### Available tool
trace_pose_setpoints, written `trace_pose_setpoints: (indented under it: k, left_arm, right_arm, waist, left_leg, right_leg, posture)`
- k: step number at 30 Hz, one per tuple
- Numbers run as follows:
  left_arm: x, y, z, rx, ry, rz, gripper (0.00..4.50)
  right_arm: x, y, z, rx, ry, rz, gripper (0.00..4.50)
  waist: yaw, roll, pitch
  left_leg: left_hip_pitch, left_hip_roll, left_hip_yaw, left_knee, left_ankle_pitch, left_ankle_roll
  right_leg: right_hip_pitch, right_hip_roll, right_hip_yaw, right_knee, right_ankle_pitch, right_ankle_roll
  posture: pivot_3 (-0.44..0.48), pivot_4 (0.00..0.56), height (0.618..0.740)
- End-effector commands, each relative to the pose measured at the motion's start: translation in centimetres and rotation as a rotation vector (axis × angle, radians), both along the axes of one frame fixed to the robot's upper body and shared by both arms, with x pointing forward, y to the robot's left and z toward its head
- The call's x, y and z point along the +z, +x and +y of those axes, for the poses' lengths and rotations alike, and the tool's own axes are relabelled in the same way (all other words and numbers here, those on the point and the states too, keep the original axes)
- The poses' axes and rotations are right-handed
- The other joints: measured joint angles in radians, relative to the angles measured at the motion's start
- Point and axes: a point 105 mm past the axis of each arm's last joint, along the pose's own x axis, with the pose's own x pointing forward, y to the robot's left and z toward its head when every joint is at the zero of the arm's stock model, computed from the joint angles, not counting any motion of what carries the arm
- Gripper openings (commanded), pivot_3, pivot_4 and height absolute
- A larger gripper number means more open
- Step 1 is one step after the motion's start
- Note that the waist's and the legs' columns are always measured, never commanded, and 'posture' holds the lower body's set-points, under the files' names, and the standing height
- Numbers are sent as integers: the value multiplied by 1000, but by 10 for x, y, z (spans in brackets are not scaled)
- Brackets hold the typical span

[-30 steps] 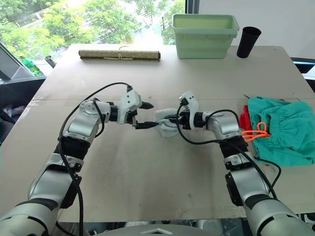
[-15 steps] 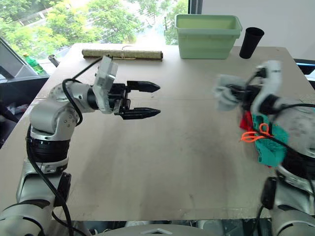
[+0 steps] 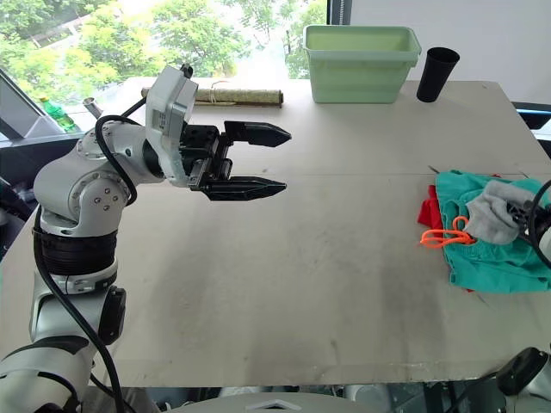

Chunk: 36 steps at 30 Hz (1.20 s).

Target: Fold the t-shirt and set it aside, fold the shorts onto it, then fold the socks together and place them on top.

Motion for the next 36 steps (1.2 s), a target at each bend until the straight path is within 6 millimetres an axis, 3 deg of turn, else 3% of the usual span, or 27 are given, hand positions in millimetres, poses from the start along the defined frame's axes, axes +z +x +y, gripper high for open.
trace_pose_setpoints:
  k: [1, 2, 3, 6, 8, 13, 17, 20, 25, 28, 31, 33, 36]
  left_arm:
    - [6, -2, 2, -3, 1, -45, 4500]
    - [5, -2, 2, -1, 4, -43, 4500]
    - [5, -2, 2, -1, 5, -42, 4500]
    - [3, -4, 2, -4, 9, -37, 4500]
    - [2, -4, 2, -4, 11, -34, 4500]
    - [-8, -1, 3, 20, 51, -26, 4500]
    - [-20, 6, 9, 73, 108, -24, 4500]
    - [-31, 12, 16, 119, 141, -22, 4500]
    - [-47, 11, 25, 200, 124, 29, 4500]
    - [-100, -2, 44, 330, 202, 125, 4500]
    - [-134, -12, 55, 481, 178, 169, 4500]
    - [-157, -17, 64, 599, 187, 185, 4500]
    - [-179, -36, 67, 650, 211, 183, 4500]
  right_arm:
    - [14, 0, -8, 8, -252, -57, 2150]
    - [15, -1, -9, 28, -328, -56, 2311]
    - [16, -1, -9, 43, -376, -55, 2979]
    - [25, -1, -7, 114, -613, -95, 4356]
    - [38, 2, 0, 162, -751, -177, 4441]
    - [57, 2, 3, 164, -898, -315, 4441]
    - [83, 4, 10, 165, -896, -459, 4441]
    - [90, 7, 32, 265, -815, -527, 4441]
    - [60, 0, 107, 662, -599, -534, 4441]
    - [15, -12, 153, 899, -491, -523, 4441]
    - [-20, -24, 161, 996, -428, -448, 4441]
    - [-39, -31, 159, 1050, -464, -412, 4441]
    - [-51, -35, 155, 1057, -424, -426, 4441]
  waist:
    - [-1, 1, 0]
    - [-1, 1, 0]
    - [-1, 1, 0]
    - [-1, 1, 1]
    - [-1, 1, 1]
    - [0, 1, 1]
    - [3, 1, 1]
    - [3, 1, 1]
    - [3, 1, 1]
    - [5, 1, 1]
    - [-3, 2, -2]
    - [6, 2, 0]
    - [15, 2, 0]
  left_leg:
    - [0, 0, 0, 0, 0, 0]
    - [0, 0, 0, 0, 0, 0]
    - [0, 0, 0, 0, 0, 0]
    - [0, 0, 0, 0, 0, 0]
    - [0, 0, 0, 0, 0, 0]
    - [0, 1, 0, 0, 0, 0]
    - [0, 1, 0, 1, 0, 0]
    - [1, 1, 0, 1, 0, 0]
    - [1, 1, -1, 0, 0, 0]
    - [1, 1, -1, 0, 0, 0]
    - [8, 1, -1, -8, 0, 0]
    - [4, 1, -2, -7, 0, 0]
    - [2, 1, -3, -5, -2, -1]
  right_leg:
    - [0, 0, 0, 0, 0, 0]
    - [0, 0, 0, 0, 0, 0]
    - [0, 0, 0, 0, 0, 0]
    - [0, 1, 1, -1, -2, 3]
    - [0, 1, 1, -1, -2, 4]
    - [0, 1, 1, -1, -2, 4]
    - [0, 1, 1, -1, -2, 4]
    - [1, 1, 1, -1, -2, 4]
    - [1, 1, 1, -1, -1, 1]
    - [1, 1, 1, -2, 0, 0]
    - [9, 1, 0, -11, 0, 0]
    - [6, 0, -1, -11, 0, 0]
    - [5, -1, -2, -12, 0, 0]
  posture:
    - [0, 150, 737]
    - [0, 150, 737]
    - [0, 150, 737]
    - [0, 150, 737]
    - [0, 150, 737]
    - [0, 150, 737]
    - [0, 150, 737]
    - [0, 150, 737]
    - [0, 150, 737]
    - [0, 150, 737]
    - [0, 150, 737]
    - [0, 150, 737]
    - [0, 150, 737]
